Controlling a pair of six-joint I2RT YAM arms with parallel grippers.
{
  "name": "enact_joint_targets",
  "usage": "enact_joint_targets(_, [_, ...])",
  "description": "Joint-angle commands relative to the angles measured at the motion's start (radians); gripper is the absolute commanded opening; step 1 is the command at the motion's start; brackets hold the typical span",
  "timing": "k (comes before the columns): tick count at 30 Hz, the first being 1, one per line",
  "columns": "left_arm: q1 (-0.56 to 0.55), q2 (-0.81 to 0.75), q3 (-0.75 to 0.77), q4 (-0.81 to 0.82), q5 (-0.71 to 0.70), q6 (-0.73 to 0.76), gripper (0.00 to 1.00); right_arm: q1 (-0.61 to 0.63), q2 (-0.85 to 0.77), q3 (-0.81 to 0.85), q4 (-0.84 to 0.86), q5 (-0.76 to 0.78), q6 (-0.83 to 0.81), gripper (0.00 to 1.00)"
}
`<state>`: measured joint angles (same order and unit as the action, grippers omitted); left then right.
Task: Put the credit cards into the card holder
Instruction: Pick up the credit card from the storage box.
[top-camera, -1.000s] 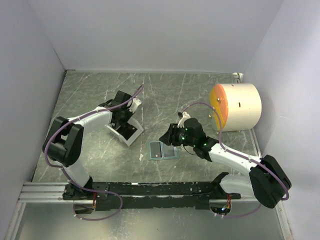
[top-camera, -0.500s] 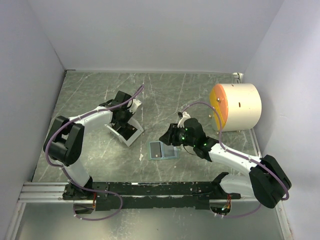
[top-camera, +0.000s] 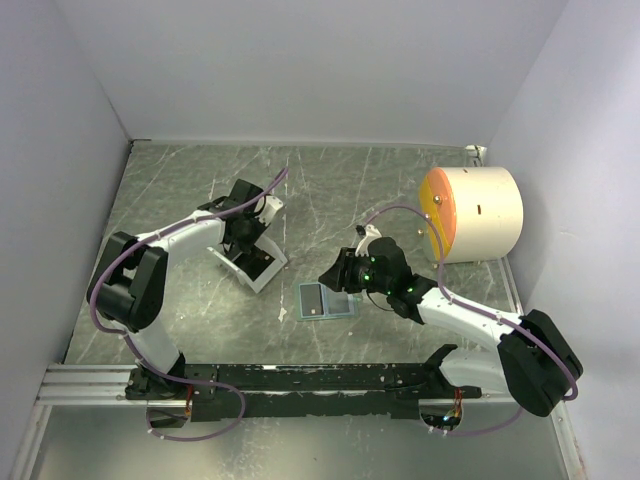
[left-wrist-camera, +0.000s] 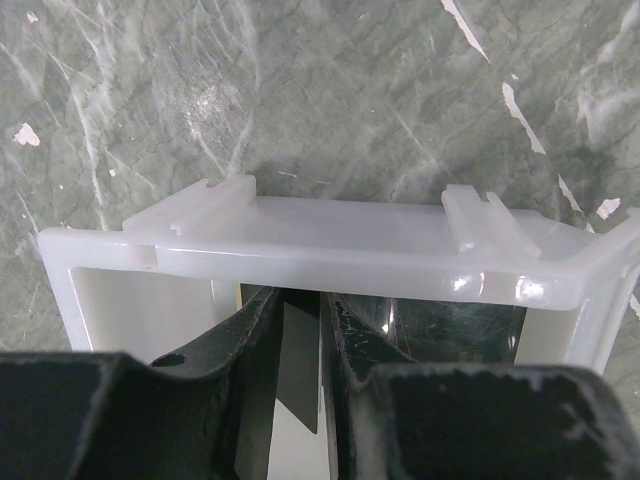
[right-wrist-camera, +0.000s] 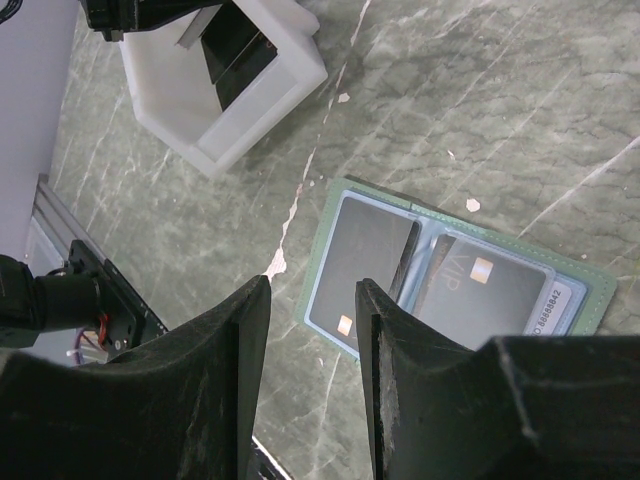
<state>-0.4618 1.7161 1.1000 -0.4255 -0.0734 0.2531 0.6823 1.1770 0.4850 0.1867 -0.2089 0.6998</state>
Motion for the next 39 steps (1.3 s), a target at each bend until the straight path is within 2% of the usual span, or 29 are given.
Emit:
enact_joint_targets(1, [0.003,0.0,0.032,-0.042,0.047,-0.012,0.31,0.0,0.0,0.007,0.016,0.009,0.0,0.4])
enact_joint_targets(13, [0.003,-0.006,0.061,-0.088,0.025,-0.025,0.21,0.002,-0.005,0.011,0.014,0.007,0.005,0.4])
enact_joint_targets(21, [0.003,-0.04,0.08,-0.111,-0.039,-0.039,0.16,0.002,-0.009,0.004,0.011,0.009,0.012,0.4])
enact_joint_targets(28, [0.003,-0.059,0.087,-0.124,-0.091,-0.043,0.07,0.002,-0.005,0.011,0.007,0.009,0.015,0.4])
enact_joint_targets(39, [0.004,-0.107,0.102,-0.131,-0.187,-0.076,0.07,0.003,0.002,0.015,-0.005,0.011,0.019,0.4])
